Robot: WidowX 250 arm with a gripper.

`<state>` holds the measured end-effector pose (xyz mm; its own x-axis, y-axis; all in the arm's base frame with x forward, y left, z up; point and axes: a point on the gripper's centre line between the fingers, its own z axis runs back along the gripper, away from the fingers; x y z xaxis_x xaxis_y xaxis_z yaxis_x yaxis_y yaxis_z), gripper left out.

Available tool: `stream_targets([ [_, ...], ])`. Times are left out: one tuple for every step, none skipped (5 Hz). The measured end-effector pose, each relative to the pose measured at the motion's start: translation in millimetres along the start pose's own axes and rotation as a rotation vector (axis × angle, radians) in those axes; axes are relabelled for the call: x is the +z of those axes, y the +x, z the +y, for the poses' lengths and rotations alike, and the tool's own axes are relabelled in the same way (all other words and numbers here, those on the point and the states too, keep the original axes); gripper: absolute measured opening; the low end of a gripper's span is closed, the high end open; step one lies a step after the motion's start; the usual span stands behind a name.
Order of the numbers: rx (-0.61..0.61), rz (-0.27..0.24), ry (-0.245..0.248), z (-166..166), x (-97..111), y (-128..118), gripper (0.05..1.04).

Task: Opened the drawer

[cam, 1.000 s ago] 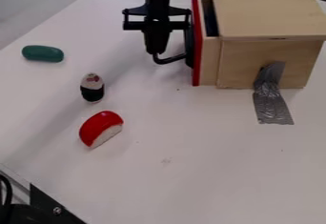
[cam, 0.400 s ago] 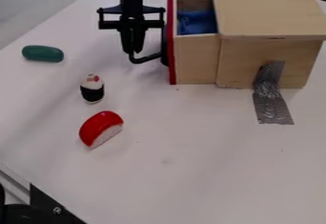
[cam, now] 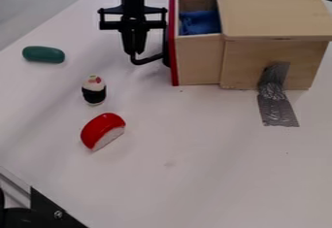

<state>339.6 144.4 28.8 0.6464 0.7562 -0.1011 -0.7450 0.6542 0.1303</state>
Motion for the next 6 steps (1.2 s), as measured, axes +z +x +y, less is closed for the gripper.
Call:
stream_targets([
  [-0.002, -0.002, 0.006, 1, 1, 0, 0.110],
  [-0.007, -0.007, 0.015, 2, 1, 1, 0.110],
  [-0.019, -0.032, 0.026, 7, 9, 2, 0.110],
  [-0.022, -0.042, 0.032, 9, 10, 2, 0.110],
  [-0.033, -0.079, 0.058, 14, 18, 2, 0.142],
  [0.019, -0.110, 0.039, 14, 26, 5, 0.282],
])
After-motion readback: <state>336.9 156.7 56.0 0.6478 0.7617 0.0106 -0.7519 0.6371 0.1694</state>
